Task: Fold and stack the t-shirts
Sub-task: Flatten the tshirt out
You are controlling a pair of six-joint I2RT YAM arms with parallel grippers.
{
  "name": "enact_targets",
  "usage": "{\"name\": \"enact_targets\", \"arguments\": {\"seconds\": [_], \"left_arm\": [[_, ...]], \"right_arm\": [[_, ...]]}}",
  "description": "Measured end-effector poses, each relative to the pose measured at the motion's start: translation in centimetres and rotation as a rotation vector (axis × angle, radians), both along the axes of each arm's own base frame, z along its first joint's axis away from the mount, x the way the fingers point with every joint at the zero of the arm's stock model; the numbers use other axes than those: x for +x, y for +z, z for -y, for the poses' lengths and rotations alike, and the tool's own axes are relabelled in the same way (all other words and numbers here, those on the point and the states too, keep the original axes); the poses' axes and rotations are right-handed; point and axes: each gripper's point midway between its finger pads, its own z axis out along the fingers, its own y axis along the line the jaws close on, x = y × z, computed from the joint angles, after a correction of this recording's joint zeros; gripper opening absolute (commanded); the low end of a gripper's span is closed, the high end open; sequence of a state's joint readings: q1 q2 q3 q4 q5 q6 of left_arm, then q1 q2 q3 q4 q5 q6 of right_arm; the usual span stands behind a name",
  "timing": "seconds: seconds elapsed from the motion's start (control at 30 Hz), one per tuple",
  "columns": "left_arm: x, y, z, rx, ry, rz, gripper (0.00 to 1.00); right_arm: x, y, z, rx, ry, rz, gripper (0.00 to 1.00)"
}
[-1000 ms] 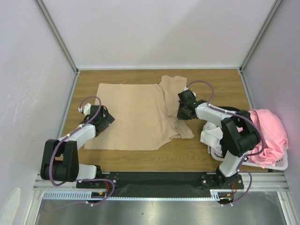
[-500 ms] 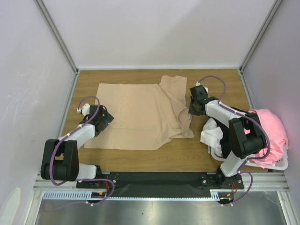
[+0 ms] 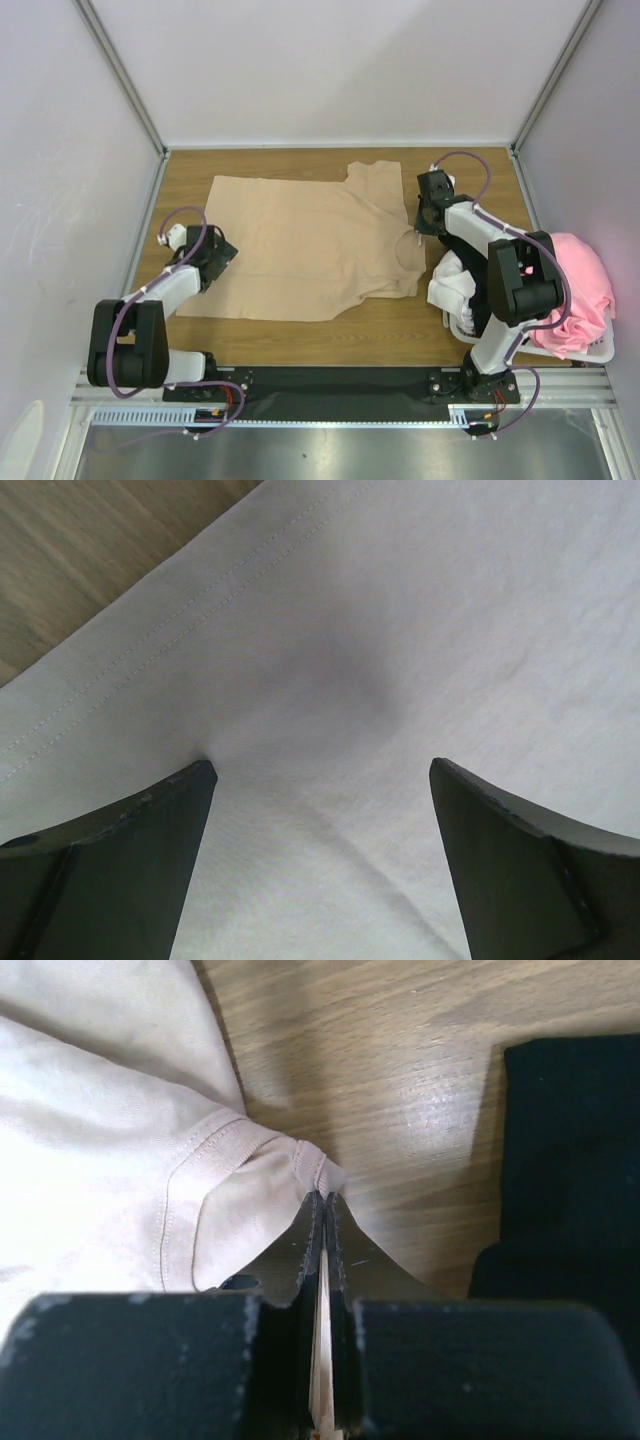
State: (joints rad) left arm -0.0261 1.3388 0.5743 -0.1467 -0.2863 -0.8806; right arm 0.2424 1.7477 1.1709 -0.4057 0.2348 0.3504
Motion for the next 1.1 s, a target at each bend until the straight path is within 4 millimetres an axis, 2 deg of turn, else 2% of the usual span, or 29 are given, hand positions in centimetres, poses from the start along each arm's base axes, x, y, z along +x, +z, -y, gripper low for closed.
{"name": "enact_targets", "arguments": {"seconds": [0.1, 0.13, 0.2, 0.23, 0.27, 0.37, 0.47, 0.63, 0.7, 0.77, 0.83, 0.93, 1.0, 1.1], "left_arm": [[-0.3, 0.0, -0.3, 0.004, 0.011, -0.007, 0.97], [-0.5, 0.0, -0.3, 0.005, 0.014, -0.011, 0.97], [-0.8, 0.0, -0.5, 0.006, 0.021, -0.019, 0.97], [-1.0, 0.0, -0.5, 0.007, 0.024, -0.025, 0.97], [-1.3, 0.0, -0.5, 0.007, 0.025, -0.032, 0.97], [-2.2, 0.4, -0.6, 0.009, 0.027, -0.048, 0.99], [-2.4, 2.6, -0.8, 0.014, 0.024, 0.0, 1.0], [0.7, 8.9, -0.9, 0.047, -0.018, 0.191, 1.0], [2.4, 11.0, -0.8, 0.061, -0.042, 0.24, 1.0], [4.0, 12.4, -0.6, 0.071, -0.069, 0.276, 1.0], [5.4, 12.8, -0.3, 0.073, -0.095, 0.294, 1.0], [6.0, 11.6, 0.1, 0.069, -0.127, 0.27, 1.0], [6.3, 10.6, 0.2, 0.064, -0.139, 0.245, 1.0], [6.5, 9.7, 0.3, 0.065, -0.148, 0.225, 1.0]], "right_arm": [[0.2, 0.2, -0.2, -0.003, 0.018, -0.01, 0.09], [0.4, 0.5, -0.3, -0.002, 0.023, -0.011, 0.27], [1.1, 1.6, -0.5, 0.001, 0.032, 0.002, 0.43], [1.7, 2.3, -0.7, 0.005, 0.036, 0.018, 0.56], [2.1, 3.0, -0.8, 0.007, 0.039, 0.026, 0.61], [3.5, 5.4, -1.3, 0.018, 0.05, 0.078, 0.66], [4.6, 7.3, -1.9, 0.047, 0.064, 0.127, 0.66], [6.6, 8.9, -4.2, 0.145, 0.123, 0.214, 0.65], [8.1, 9.2, -5.5, 0.201, 0.148, 0.26, 0.67], [9.8, 8.6, -6.9, 0.255, 0.173, 0.298, 0.7], [11.3, 7.3, -8.0, 0.295, 0.189, 0.315, 0.73], [13.5, 4.1, -9.4, 0.339, 0.198, 0.285, 0.83], [14.9, 2.4, -10.1, 0.36, 0.204, 0.27, 0.86], [15.8, 0.8, -10.7, 0.382, 0.207, 0.253, 0.87]]}}
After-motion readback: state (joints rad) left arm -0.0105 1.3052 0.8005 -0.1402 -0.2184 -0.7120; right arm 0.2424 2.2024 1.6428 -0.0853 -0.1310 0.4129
